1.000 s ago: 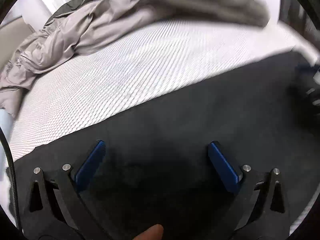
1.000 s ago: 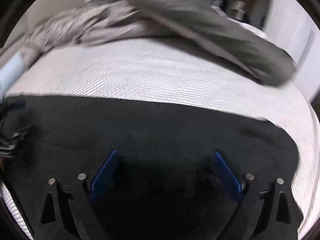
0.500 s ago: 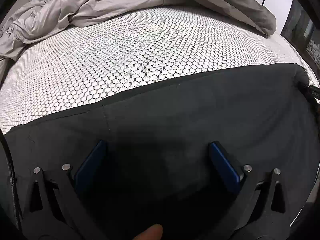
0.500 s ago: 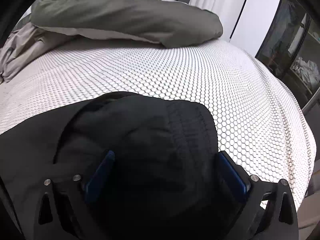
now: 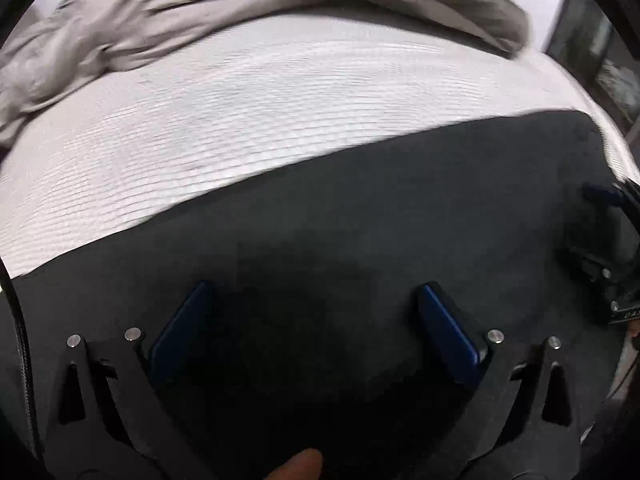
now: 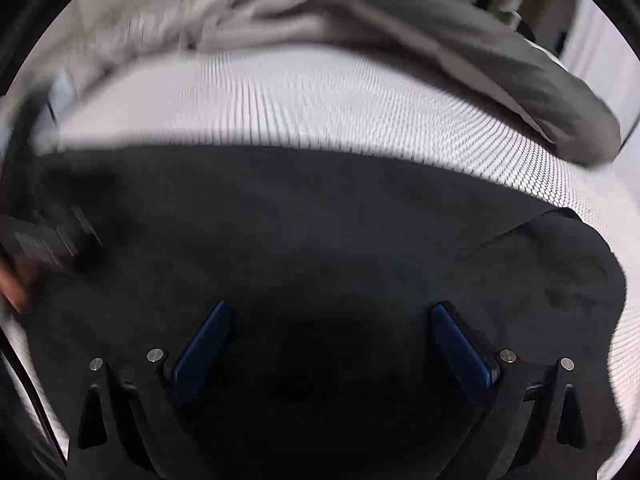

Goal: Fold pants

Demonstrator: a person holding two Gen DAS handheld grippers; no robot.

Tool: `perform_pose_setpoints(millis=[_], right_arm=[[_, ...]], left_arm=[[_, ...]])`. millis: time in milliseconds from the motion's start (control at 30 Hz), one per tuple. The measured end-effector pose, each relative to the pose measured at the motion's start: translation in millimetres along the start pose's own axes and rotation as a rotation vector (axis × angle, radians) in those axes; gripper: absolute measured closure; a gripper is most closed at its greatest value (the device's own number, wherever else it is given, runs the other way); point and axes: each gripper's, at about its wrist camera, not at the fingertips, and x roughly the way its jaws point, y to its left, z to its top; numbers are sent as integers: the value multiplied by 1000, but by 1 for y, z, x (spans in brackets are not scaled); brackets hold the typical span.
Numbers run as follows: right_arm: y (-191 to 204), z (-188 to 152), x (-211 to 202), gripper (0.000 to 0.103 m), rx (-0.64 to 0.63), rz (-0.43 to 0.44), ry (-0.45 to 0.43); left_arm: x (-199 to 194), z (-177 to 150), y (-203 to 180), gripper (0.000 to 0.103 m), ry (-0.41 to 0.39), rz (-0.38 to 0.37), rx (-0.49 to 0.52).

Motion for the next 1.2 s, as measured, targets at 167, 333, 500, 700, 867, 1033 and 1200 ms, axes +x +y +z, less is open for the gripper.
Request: perform_pose_setpoints(millis=[167, 333, 500, 700, 867, 1033, 1200], right_arm=[[-19, -16, -13, 1, 69, 5, 1], [-21, -10, -21, 1, 92, -6, 3], [16, -5, -45, 1, 48, 148, -52], [48, -20, -34, 2, -98, 125, -16], [-21, -58, -55, 1, 9, -82, -4], [-90, -94, -80, 2, 179, -183, -6], [-38, -91, -108, 1, 39, -27, -68]], left_arm=[[-17, -23, 96, 0, -18, 106, -159], [-47, -35, 115, 1, -59, 91, -206], [-76, -60, 50, 1, -124, -79, -62], [-54, -79, 41, 1, -11, -36, 33], [-68, -105, 104, 1, -34, 44, -58], [-76, -115, 115, 1, -39, 85, -62], [-83, -94, 68, 1, -55, 10, -87]])
